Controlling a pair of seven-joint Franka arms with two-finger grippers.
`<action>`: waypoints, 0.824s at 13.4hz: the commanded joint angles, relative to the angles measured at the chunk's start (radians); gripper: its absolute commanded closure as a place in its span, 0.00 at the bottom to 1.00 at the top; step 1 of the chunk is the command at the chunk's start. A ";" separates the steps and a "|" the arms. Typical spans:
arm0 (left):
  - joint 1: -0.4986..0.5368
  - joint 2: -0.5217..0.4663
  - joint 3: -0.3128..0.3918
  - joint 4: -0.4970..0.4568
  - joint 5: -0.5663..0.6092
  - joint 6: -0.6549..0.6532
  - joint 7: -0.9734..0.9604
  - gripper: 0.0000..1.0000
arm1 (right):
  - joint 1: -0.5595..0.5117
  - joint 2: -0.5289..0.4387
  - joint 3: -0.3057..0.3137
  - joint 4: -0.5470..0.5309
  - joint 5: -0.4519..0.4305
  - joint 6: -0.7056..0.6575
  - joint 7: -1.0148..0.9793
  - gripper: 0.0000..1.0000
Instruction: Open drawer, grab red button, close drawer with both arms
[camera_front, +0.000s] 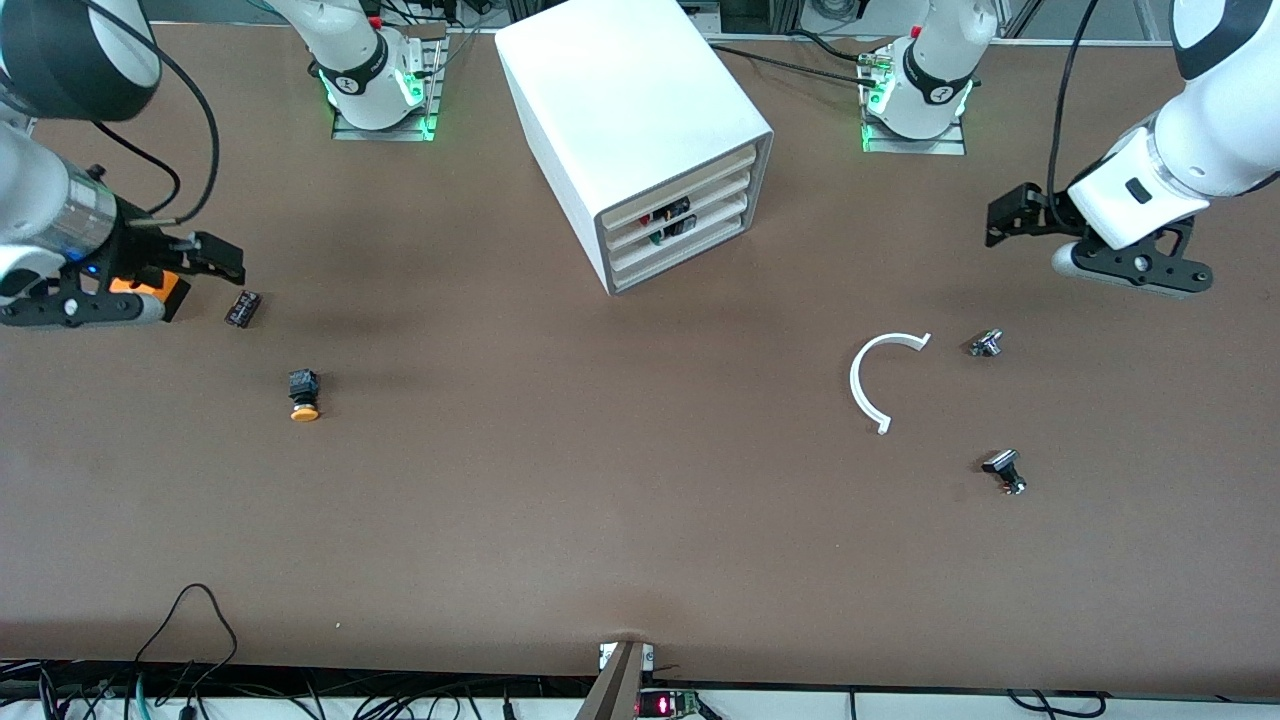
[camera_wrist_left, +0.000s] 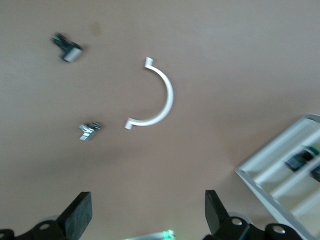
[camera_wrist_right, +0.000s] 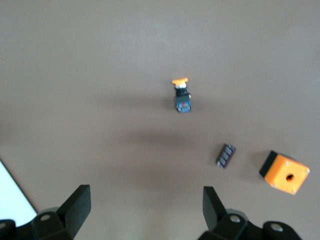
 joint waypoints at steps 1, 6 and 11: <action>0.010 0.026 0.003 0.022 -0.146 -0.094 0.039 0.01 | 0.011 0.044 0.001 0.018 0.013 0.052 0.011 0.01; -0.035 0.112 0.000 0.022 -0.295 -0.247 0.045 0.01 | 0.049 0.093 0.001 0.018 0.048 0.113 0.155 0.01; -0.022 0.368 0.002 0.013 -0.446 -0.319 0.563 0.01 | 0.149 0.121 0.001 0.018 0.047 0.150 0.361 0.01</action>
